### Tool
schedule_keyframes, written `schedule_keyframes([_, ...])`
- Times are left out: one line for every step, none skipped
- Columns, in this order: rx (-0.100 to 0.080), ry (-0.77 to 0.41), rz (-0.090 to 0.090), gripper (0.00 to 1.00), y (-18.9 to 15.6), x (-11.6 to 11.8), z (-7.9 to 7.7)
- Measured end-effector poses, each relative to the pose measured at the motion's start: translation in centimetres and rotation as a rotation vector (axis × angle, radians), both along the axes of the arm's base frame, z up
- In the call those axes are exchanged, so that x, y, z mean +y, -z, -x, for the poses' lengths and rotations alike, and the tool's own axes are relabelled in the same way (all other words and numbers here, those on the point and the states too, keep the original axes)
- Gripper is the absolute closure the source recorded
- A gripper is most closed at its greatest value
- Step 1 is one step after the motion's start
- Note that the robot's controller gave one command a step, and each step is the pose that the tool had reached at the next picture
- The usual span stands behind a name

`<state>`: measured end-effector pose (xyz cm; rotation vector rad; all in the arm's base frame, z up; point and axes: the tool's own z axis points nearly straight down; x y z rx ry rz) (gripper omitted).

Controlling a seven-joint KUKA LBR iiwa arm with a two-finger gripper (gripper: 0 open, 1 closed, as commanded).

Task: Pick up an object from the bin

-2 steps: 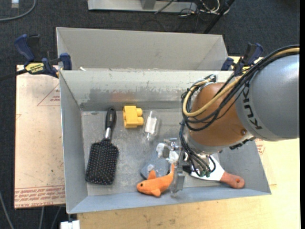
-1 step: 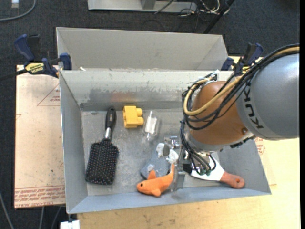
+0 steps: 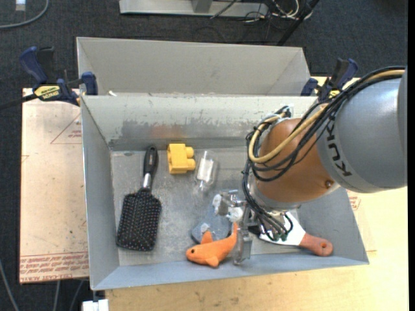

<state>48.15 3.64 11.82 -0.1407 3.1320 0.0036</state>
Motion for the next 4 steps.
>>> schedule_keyframes([-0.005, -0.362, 0.001, 1.0, 4.5, 1.1, -0.4])
schedule_keyframes([-0.005, -0.362, 0.001, 1.0, 4.5, 1.1, -0.4])
schedule_keyframes([0.007, -0.356, 0.0, 1.0, -0.1, 1.4, -0.4])
schedule_keyframes([-0.009, -0.351, 0.0, 1.0, -2.9, 0.1, -0.8])
